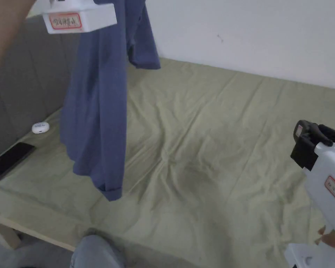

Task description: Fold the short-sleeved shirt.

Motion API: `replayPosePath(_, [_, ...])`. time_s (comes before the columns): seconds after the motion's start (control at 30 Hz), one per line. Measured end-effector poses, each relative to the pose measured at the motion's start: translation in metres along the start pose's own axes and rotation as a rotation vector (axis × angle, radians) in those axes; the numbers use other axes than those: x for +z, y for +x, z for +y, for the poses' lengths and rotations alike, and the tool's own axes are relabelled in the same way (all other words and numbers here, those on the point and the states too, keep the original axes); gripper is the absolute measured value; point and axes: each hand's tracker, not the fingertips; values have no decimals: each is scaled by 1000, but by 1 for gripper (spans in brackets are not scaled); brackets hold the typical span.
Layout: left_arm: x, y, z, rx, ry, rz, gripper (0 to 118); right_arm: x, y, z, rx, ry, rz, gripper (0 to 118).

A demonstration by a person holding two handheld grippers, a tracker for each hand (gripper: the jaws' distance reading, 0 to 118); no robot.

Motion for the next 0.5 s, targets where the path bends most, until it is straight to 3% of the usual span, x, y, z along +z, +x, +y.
replayPosePath(0.27, [-23,78,44,9,40,-136,4,36,36,20,-10,63,-134,0])
replayPosePath(0.5, [-87,134,-12,2,-92,-278,4,53,71,19,-22,69,-240,0])
